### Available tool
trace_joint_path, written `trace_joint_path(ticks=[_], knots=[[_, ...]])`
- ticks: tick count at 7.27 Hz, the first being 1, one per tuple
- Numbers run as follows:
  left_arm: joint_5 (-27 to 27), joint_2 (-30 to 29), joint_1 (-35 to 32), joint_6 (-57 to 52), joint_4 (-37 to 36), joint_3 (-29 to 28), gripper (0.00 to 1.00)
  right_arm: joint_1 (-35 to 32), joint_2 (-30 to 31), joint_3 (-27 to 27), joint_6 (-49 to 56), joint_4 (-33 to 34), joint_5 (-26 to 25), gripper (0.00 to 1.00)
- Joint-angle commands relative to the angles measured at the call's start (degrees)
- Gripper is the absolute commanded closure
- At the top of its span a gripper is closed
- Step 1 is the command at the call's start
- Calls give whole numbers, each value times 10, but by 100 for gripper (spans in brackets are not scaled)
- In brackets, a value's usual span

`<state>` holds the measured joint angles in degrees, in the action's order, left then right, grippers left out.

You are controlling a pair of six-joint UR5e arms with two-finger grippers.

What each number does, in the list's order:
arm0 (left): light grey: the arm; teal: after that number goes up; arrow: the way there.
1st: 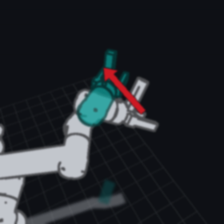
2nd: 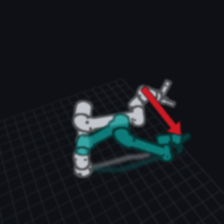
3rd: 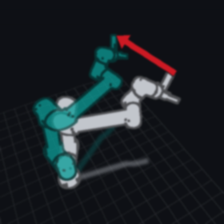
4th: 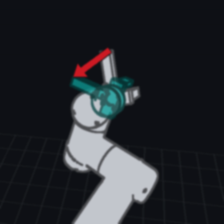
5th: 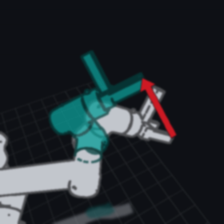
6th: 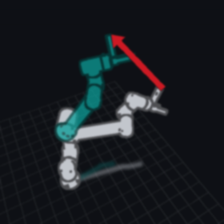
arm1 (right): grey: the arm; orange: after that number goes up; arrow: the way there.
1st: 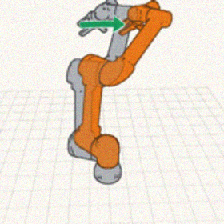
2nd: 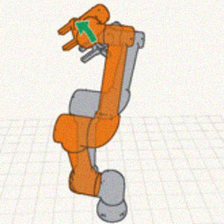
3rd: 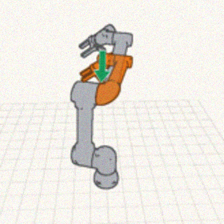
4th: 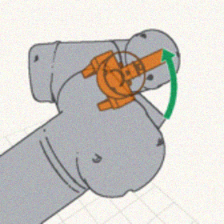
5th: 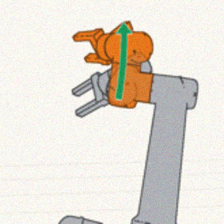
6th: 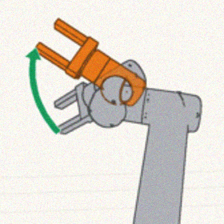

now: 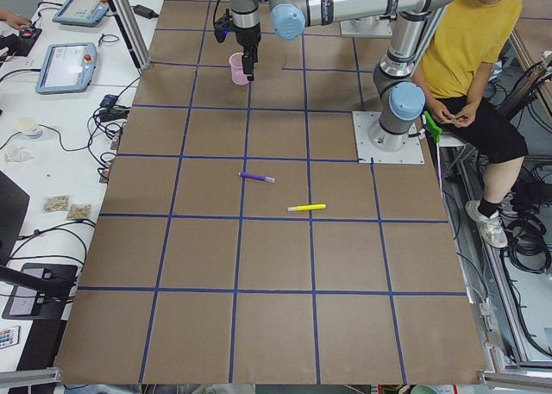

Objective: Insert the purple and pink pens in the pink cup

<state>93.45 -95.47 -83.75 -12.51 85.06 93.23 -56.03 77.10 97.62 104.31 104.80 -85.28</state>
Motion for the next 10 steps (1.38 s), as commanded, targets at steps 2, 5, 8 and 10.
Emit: trace_joint_path(ticks=[2, 5, 8, 10], knots=[[3, -12, 3, -91, -20, 18, 0, 24, -55, 15, 139, 15, 71, 0], [14, -31, 3, -88, -46, 30, 0, 57, -104, 26, 275, 16, 128, 0], [16, -69, 55, -92, -48, 39, 0, 129, -130, 26, 348, 16, 150, 7], [51, -118, 91, -138, -88, 37, 0, 145, -150, 27, 395, 28, 162, 8]])
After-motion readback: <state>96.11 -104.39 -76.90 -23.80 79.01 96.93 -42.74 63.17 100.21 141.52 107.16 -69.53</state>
